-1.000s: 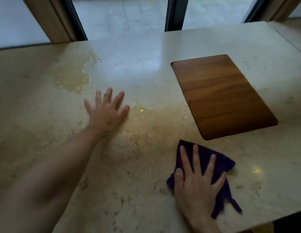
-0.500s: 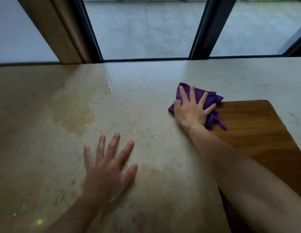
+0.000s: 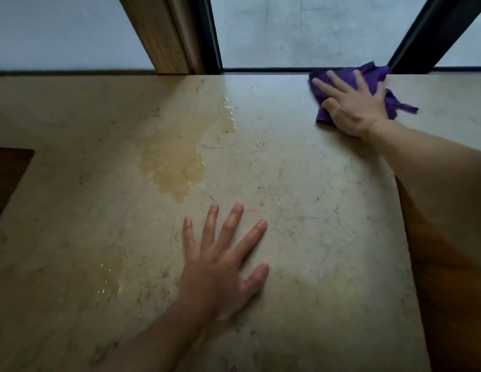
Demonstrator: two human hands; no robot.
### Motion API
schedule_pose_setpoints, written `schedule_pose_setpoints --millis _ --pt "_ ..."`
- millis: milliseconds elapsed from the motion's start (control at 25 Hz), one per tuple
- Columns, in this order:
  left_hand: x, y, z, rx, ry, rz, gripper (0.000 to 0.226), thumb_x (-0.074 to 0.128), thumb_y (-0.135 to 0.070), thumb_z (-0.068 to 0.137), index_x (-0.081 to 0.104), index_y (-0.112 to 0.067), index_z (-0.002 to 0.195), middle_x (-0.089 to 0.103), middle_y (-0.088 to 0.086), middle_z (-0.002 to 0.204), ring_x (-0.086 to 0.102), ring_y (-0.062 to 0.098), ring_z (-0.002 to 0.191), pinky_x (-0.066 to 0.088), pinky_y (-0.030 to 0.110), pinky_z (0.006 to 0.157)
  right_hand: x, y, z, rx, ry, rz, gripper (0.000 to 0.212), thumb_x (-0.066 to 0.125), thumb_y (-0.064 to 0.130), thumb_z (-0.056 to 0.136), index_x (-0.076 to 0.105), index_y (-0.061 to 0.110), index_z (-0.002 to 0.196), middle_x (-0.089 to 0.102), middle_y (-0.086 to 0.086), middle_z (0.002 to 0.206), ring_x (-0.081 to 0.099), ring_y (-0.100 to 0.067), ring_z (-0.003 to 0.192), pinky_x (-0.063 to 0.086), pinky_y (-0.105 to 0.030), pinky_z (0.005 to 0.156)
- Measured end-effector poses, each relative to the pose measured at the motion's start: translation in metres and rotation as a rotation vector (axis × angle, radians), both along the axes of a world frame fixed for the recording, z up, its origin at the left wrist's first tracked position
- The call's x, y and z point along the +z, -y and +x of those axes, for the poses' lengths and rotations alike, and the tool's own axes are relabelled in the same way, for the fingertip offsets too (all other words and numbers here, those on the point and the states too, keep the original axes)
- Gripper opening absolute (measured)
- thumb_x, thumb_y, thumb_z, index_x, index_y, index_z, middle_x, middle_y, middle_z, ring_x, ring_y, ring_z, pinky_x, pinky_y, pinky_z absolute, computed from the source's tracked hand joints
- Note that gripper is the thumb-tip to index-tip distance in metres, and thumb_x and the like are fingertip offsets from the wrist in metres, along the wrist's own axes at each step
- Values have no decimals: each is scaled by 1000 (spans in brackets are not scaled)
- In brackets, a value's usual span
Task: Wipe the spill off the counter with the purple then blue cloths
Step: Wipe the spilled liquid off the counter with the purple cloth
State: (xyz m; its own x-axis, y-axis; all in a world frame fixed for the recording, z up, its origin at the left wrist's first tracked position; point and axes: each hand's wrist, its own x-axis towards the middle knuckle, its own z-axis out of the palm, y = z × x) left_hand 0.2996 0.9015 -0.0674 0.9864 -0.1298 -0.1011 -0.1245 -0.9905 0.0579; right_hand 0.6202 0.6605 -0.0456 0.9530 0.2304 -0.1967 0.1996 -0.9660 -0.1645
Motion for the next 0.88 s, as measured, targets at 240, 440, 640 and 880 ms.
schedule_pose_setpoints --millis 240,440,640,880 --pt "4 -1 1 26 -37 5 70 15 -76 85 3 -53 150 0 -5 166 -6 31 151 0 70 113 -6 10 -125 184 15 -14 52 17 47 100 1 60 148 -3 22 163 -9 -27 152 -8 -67 114" --pt "1 -1 2 10 0 -25 69 16 -77 85 7 -53 150 5 -4 165 1 33 151 2 72 112 -5 10 -274 228 41 25 53 17 48 100 1 58 150 -2 20 163 -8 -27 152 -4 -66 116" --pt "-3 -6 -2 -50 32 -84 67 16 -76 88 8 -52 150 6 -2 166 1 36 151 1 73 111 -12 23 -463 243 25 -17 54 16 53 99 3 55 151 -1 20 164 -12 -26 152 1 -65 116" --pt "-3 -7 -2 -55 41 -98 67 15 -76 88 11 -52 150 8 0 165 2 39 150 -1 74 109 -15 18 -651 -333 114 -63 57 26 48 97 15 51 152 16 12 164 8 -30 152 17 -71 111"
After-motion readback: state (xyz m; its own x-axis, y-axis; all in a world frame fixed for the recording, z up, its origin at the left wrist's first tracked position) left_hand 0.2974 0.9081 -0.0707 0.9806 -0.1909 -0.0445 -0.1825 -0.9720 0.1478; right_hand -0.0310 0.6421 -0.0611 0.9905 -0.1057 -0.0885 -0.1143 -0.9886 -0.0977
